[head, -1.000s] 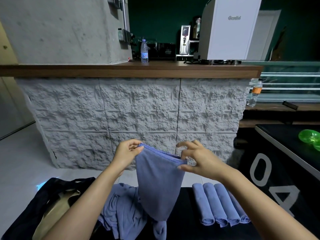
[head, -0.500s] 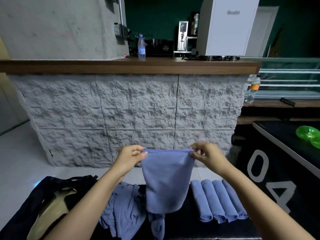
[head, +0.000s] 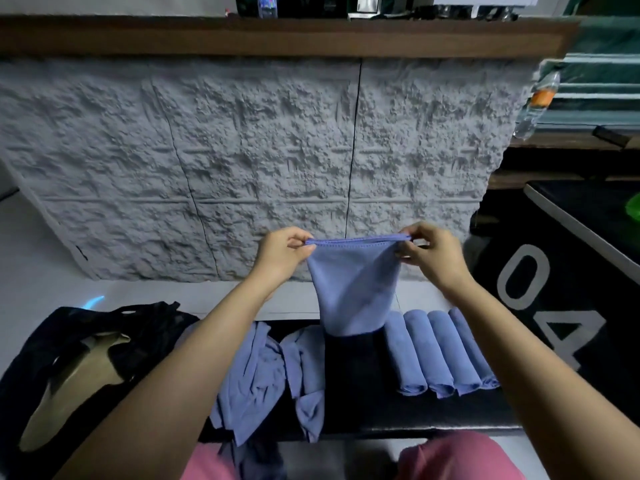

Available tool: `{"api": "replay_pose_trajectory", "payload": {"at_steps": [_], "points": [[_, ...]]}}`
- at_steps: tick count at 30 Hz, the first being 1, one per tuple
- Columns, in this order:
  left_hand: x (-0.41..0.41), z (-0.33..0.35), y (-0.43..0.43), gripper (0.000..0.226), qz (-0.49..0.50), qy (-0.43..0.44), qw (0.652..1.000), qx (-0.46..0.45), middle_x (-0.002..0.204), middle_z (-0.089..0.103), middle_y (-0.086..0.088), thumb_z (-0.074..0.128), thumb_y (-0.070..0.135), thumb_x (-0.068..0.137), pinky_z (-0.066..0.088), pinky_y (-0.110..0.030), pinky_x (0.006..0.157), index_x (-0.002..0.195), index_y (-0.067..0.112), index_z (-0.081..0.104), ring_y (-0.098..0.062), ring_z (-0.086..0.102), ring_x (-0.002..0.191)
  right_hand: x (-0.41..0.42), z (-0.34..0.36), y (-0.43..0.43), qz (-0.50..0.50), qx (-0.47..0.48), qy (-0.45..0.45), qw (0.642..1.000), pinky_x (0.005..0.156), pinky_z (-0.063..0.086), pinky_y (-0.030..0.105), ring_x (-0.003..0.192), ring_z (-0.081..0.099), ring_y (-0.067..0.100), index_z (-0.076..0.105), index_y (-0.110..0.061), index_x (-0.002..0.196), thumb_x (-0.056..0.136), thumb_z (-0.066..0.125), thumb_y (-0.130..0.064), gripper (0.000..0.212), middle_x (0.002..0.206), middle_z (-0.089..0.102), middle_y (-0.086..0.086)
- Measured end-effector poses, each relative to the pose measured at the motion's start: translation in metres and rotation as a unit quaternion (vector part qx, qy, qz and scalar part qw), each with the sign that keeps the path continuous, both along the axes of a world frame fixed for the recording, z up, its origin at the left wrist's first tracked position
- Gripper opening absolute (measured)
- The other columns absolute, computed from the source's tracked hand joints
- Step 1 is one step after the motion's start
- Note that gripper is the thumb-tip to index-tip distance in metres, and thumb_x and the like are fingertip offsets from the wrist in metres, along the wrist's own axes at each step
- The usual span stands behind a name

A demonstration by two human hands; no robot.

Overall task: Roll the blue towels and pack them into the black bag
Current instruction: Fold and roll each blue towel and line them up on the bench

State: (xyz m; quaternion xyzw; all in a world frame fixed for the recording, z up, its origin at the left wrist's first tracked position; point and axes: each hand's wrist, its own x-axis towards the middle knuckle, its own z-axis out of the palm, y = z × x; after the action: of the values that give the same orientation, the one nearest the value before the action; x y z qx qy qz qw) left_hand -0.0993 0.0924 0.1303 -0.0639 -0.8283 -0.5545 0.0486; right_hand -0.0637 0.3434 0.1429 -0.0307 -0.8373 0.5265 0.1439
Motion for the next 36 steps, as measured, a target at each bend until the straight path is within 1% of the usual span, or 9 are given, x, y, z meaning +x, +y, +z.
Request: {"api": "replay_pose_trajectory", "payload": {"at_steps": [6, 10, 13, 17, 19, 22, 28, 33, 36], "points": [[0.025, -0.071, -0.010, 0.012, -0.081, -0.051, 0.992, -0.082, 0.071, 0.062, 0.003, 0.066, -0.004, 0.080, 0.042, -0.007, 0.060, 0.087, 0.005, 0.067, 0.004, 0.055, 0.062, 0.032, -0.055, 0.010, 0.052, 0.112, -0.057, 0.991, 0.062, 0.052, 0.021, 0.063, 0.066, 0.016, 0.062, -0.011, 0.075, 0.080, 0.065, 0.002, 0.014, 0.072, 0.065, 0.005], [0.059, -0.147, -0.015, 0.020, -0.213, -0.175, 0.950, -0.145, 0.066, 0.060, 0.014, 0.071, 0.003, 0.078, 0.043, -0.017, 0.064, 0.078, 0.020, 0.063, 0.007, 0.054, 0.059, 0.064, -0.123, 0.013, 0.099, 0.249, -0.185, 0.946, 0.060, 0.044, 0.031, 0.066, 0.046, 0.011, 0.050, -0.018, 0.064, 0.071, 0.056, -0.024, 0.010, 0.070, 0.051, -0.004], [0.069, -0.195, -0.017, 0.020, -0.235, -0.214, 0.905, -0.283, 0.091, 0.060, 0.004, 0.068, 0.009, 0.082, 0.049, -0.022, 0.079, 0.099, 0.017, 0.060, -0.008, 0.058, 0.082, 0.075, -0.169, 0.011, 0.208, 0.378, -0.301, 0.850, 0.081, 0.049, 0.027, 0.090, 0.059, 0.012, 0.065, -0.027, 0.094, 0.074, 0.065, -0.029, 0.020, 0.093, 0.062, -0.013], [0.061, -0.222, -0.014, 0.055, -0.220, -0.113, 0.889, -0.386, 0.146, 0.037, -0.001, 0.052, 0.019, 0.093, 0.034, -0.034, 0.109, 0.143, 0.014, 0.031, -0.023, 0.039, 0.132, 0.065, -0.195, -0.016, 0.208, 0.345, -0.300, 0.865, 0.097, 0.041, 0.028, 0.117, 0.053, 0.019, 0.053, -0.021, 0.130, 0.088, 0.058, -0.024, 0.042, 0.130, 0.057, -0.003], [0.060, -0.230, -0.014, 0.065, -0.253, -0.135, 0.834, -0.472, 0.156, 0.020, -0.001, 0.033, 0.047, 0.098, 0.022, -0.035, 0.114, 0.151, 0.020, 0.008, -0.023, 0.025, 0.140, 0.058, -0.212, -0.030, 0.221, 0.358, -0.311, 0.852, 0.107, 0.032, 0.029, 0.133, 0.038, 0.021, 0.039, -0.019, 0.141, 0.089, 0.057, -0.026, 0.056, 0.147, 0.040, 0.002], [0.061, -0.238, -0.020, 0.084, -0.216, -0.120, 0.770, -0.588, 0.153, 0.026, 0.000, 0.007, 0.076, 0.081, 0.010, -0.045, 0.116, 0.147, 0.027, 0.022, -0.021, 0.021, 0.141, 0.055, -0.232, -0.046, 0.237, 0.407, -0.355, 0.808, 0.115, 0.020, 0.046, 0.146, -0.002, 0.031, 0.015, -0.028, 0.150, 0.090, 0.055, -0.036, 0.072, 0.159, 0.001, -0.003], [0.039, -0.233, -0.043, 0.075, -0.122, -0.089, 0.738, -0.658, 0.147, 0.032, -0.005, 0.065, 0.016, 0.078, -0.005, -0.049, 0.116, 0.144, 0.015, 0.028, -0.025, 0.025, 0.138, 0.065, -0.269, -0.052, 0.221, 0.464, -0.333, 0.791, 0.114, 0.002, 0.057, 0.139, -0.027, 0.039, -0.012, -0.034, 0.149, 0.067, 0.015, -0.087, 0.101, 0.155, -0.026, 0.004], [0.036, -0.241, -0.052, 0.078, -0.182, -0.069, 0.723, -0.663, 0.159, 0.006, 0.000, 0.056, 0.000, 0.083, -0.013, -0.050, 0.114, 0.148, 0.019, 0.016, -0.022, 0.000, 0.146, 0.055, -0.286, -0.074, 0.153, 0.491, -0.262, 0.817, 0.105, 0.025, 0.065, 0.141, 0.008, 0.045, 0.014, -0.018, 0.150, 0.069, -0.009, -0.086, 0.109, 0.155, 0.003, 0.021], [0.039, -0.241, -0.053, 0.066, -0.168, -0.050, 0.749, -0.639, 0.159, 0.008, -0.003, 0.050, 0.013, 0.088, -0.015, -0.050, 0.113, 0.147, 0.016, 0.022, -0.022, 0.000, 0.146, 0.036, -0.299, -0.086, 0.186, 0.444, -0.297, 0.825, 0.112, -0.006, 0.059, 0.136, -0.031, 0.037, -0.023, -0.025, 0.145, 0.041, -0.028, -0.090, 0.123, 0.141, -0.040, 0.008]]}}
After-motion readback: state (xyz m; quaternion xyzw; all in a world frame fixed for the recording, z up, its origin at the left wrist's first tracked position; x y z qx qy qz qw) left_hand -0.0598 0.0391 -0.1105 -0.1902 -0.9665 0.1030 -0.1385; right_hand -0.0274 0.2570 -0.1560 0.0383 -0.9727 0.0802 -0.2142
